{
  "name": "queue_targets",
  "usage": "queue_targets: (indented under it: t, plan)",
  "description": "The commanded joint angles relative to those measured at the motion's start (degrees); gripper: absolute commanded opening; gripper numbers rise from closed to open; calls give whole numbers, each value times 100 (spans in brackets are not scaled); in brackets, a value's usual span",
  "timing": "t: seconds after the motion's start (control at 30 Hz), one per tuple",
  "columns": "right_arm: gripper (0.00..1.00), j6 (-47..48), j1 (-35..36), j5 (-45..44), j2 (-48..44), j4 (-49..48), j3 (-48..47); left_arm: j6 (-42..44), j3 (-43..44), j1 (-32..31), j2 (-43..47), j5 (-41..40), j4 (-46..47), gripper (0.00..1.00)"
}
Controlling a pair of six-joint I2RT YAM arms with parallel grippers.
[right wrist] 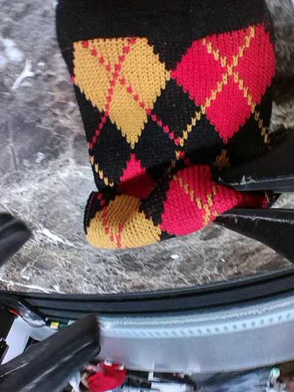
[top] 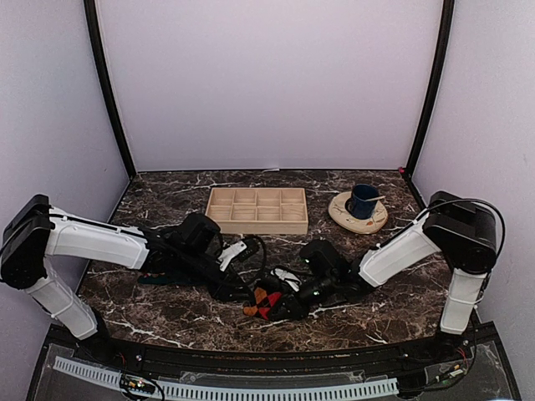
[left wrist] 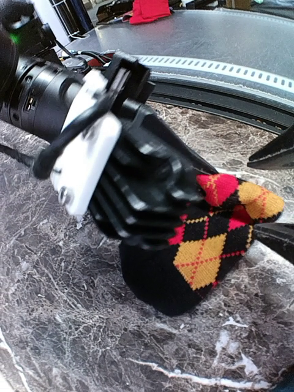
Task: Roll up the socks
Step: Pick up the sock from the center of the board.
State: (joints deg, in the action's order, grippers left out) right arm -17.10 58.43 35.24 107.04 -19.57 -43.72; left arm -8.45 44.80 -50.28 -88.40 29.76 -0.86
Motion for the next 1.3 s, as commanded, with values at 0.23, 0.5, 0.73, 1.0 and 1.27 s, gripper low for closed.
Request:
queue_targets:
  t: [0.23, 0.5, 0.73, 1.0, 1.27]
  plan:
    - [4, -812, -163, 621, 275, 408, 577, 347, -254, -481, 394, -384, 226, 33]
    - [4, -1144, -324, 809, 304, 160, 704, 659, -410, -918, 621, -837, 229, 33]
    - [4, -1233, -394, 874, 353, 100, 740, 1010, -316, -1360, 439, -1345, 83, 33]
    - [4, -1269, -455, 970, 444, 46, 727, 1477, -132, -1909, 87, -2051, -58, 33]
    - [4, -1253, -482, 1085, 480, 41, 708, 2020, 40, -2378, -190, -3238, -100, 34]
